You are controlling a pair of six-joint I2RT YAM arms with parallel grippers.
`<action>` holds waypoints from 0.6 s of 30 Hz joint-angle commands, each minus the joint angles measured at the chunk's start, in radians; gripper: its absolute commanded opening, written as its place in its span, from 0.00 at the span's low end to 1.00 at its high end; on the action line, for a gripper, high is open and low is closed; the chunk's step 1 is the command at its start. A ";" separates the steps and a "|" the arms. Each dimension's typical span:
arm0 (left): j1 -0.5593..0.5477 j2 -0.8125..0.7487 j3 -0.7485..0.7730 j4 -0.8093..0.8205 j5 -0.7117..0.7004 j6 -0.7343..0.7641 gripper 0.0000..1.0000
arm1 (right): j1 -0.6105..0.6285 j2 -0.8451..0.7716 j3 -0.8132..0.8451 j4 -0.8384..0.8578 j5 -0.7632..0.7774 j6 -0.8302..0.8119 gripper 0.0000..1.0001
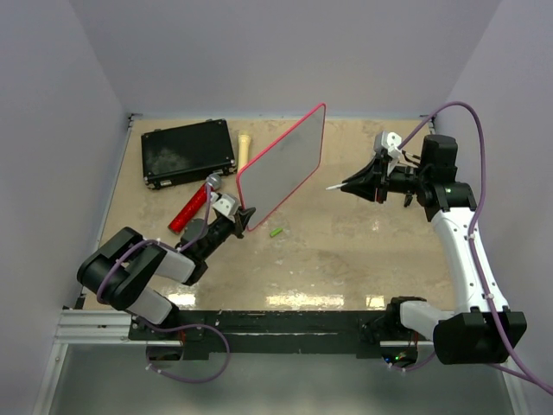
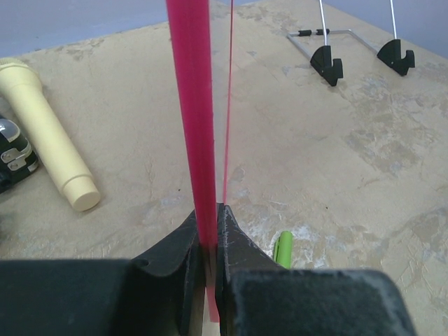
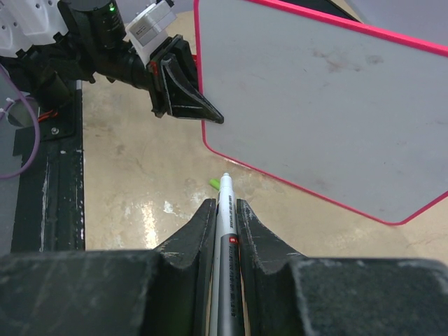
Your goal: Write a sentence on the whiteboard
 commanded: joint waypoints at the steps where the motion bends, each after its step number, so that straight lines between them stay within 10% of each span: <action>1: 0.011 0.026 -0.013 0.172 -0.023 0.029 0.11 | -0.002 -0.019 -0.002 0.022 -0.033 0.003 0.00; 18: 0.013 -0.038 -0.014 0.151 -0.027 0.058 0.26 | -0.002 -0.012 -0.004 0.022 -0.036 0.001 0.00</action>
